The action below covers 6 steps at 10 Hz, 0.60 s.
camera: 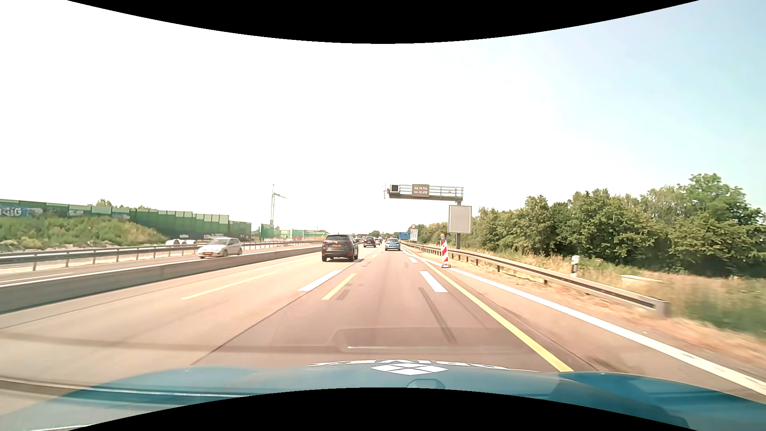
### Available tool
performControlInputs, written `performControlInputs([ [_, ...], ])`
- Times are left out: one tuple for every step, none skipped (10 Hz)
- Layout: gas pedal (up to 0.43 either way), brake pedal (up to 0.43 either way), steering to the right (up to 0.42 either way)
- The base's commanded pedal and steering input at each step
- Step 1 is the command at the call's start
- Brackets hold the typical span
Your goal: Follow the waypoints while adhering to traffic rules and regulations
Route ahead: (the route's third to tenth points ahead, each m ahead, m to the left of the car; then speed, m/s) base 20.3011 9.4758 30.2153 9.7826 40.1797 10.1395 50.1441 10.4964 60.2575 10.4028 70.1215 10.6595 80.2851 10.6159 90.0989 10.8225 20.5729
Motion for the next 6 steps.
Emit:
performControlInputs([
  [0.15, 0.0, -0.001],
  [0.15, 0.0, -0.001],
  [0.15, 0.0, -0.002],
  [0.15, 0.0, -0.002],
  [0.15, 0.0, -0.001],
  [0.15, 0.0, -0.001],
])
